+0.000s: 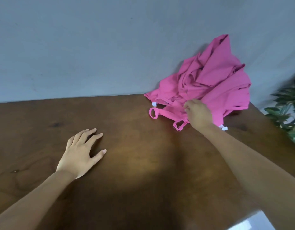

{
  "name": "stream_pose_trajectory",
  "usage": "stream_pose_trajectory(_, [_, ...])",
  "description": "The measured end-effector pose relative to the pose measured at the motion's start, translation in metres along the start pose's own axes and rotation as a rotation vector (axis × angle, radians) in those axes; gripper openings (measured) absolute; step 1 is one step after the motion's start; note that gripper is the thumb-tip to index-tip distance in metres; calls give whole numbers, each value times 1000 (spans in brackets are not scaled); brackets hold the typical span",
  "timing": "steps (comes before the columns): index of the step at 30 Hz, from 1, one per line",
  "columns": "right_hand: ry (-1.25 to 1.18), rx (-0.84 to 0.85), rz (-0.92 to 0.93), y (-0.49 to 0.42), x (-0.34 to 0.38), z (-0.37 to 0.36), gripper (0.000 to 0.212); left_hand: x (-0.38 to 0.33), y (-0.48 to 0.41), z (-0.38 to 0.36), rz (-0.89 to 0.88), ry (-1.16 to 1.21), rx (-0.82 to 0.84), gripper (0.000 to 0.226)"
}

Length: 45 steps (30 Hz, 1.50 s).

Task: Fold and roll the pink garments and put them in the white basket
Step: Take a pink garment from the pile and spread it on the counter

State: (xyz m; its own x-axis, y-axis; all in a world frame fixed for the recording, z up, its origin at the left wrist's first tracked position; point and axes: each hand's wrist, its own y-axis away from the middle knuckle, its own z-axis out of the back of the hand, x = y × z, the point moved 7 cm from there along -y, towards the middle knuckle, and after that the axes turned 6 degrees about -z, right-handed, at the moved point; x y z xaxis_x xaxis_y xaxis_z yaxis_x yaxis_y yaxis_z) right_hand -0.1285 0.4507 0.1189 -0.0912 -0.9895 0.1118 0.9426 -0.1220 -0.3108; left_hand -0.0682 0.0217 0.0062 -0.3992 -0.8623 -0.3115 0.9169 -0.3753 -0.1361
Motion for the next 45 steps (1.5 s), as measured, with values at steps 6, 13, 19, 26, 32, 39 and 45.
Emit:
stream_pose_trajectory(6, [-99,-102,-148,95,-27,34,11,-2,1,0,-22,-18,-7,71])
stream_pose_trajectory(13, [-95,-110,-223,205,-13,46,12,-3,1,0,-40,-52,-8,63])
stream_pose_trajectory(19, [-48,-69,-245,278,20,30,11,-3,0,0,-73,-56,-25,62])
stream_pose_trajectory(26, [-61,-10,-328,320,21,18,11,-3,1,-2,-84,-77,3,64])
stream_pose_trajectory(32, [-86,53,-298,315,11,23,18,-14,-5,-2,-33,-56,23,59])
stream_pose_trajectory(39, [-115,23,-172,266,-25,41,13,-123,-20,-5,-121,85,22,45])
stream_pose_trajectory(45, [-165,35,-67,205,-74,41,14,-228,-44,-33,-159,158,52,34])
